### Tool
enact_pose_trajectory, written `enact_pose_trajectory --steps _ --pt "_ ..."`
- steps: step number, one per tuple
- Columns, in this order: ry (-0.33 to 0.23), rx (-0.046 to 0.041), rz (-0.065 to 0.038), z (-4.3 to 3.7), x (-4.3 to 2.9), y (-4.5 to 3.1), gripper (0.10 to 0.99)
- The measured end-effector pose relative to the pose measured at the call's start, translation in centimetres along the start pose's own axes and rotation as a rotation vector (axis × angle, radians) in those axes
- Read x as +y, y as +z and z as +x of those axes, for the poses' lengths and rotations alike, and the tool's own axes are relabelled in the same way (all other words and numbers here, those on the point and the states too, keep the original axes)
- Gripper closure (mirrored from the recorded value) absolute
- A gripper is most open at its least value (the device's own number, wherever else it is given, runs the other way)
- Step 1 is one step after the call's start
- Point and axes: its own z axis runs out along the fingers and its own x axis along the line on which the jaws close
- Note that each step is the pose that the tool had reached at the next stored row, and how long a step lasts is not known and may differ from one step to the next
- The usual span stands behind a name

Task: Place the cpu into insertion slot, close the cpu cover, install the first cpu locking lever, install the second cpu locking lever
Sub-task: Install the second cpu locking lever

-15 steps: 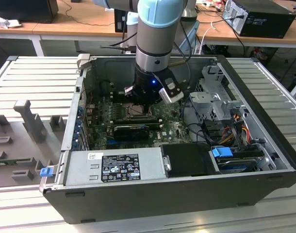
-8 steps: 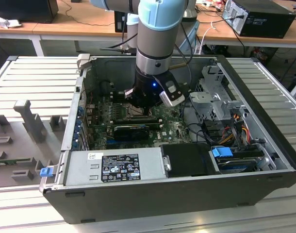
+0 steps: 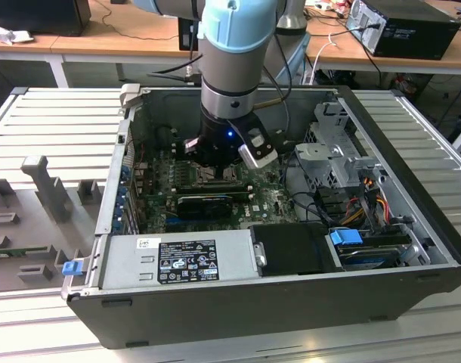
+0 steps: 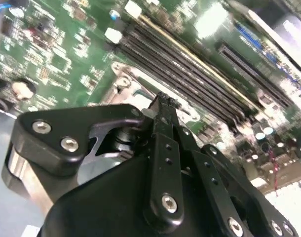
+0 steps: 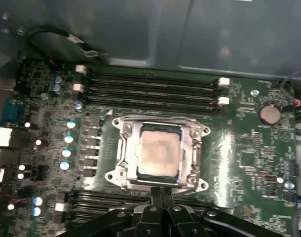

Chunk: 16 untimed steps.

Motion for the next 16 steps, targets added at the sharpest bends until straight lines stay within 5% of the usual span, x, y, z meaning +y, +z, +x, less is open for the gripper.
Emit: enact_pose_trajectory --steps 9,13,16 --pt "-0.008 0.0014 -0.001 0.94 -0.01 0.30 0.980" --pt "-0.010 0.0018 -0.001 0.97 -0.22 1.46 0.980" --pt "-0.010 0.0010 -0.012 1.04 -0.28 1.51 0.980"
